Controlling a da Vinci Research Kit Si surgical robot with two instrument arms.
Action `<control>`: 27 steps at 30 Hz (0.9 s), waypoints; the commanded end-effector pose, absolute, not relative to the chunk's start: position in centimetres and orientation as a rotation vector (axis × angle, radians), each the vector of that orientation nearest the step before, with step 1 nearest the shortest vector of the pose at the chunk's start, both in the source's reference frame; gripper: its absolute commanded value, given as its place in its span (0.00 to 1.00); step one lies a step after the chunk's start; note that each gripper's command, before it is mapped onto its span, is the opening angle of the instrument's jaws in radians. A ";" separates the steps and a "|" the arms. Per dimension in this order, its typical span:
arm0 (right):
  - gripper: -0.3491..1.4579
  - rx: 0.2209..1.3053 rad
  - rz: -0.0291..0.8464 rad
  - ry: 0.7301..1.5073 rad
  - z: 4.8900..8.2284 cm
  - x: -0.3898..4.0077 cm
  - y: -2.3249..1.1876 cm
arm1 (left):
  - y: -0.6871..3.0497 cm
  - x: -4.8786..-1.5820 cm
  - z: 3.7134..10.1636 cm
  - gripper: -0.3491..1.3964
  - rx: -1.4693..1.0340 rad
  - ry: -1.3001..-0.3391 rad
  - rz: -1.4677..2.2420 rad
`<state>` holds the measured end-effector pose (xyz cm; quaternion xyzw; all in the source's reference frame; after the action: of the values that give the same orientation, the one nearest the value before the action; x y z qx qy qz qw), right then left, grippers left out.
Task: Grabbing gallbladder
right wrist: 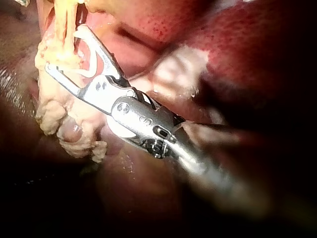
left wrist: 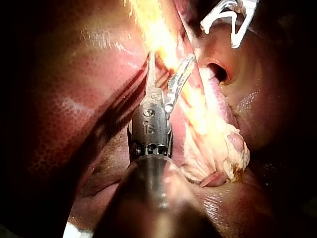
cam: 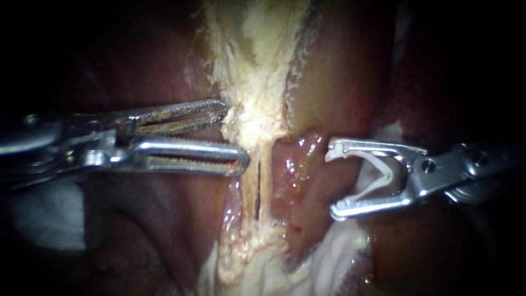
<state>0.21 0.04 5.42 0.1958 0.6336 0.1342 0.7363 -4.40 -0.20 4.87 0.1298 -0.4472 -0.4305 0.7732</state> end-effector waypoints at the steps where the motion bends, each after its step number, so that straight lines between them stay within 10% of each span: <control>1: 0.53 0.430 0.295 1.392 5.42 0.21 0.04 | -0.19 -4.41 4.88 0.40 0.279 -0.966 -0.940; 12: 0.53 0.430 0.295 1.392 5.42 0.21 0.04 | -0.01 -4.48 4.98 0.00 0.310 -0.908 -1.046; 27: 0.53 0.430 0.295 1.392 5.42 0.21 0.05 | -0.02 -4.42 4.95 0.00 0.341 -0.825 -1.085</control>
<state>0.21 0.05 5.42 0.1958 0.6338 0.1342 0.7362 -4.42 -0.03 4.95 0.1574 -0.3791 -0.4993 0.7631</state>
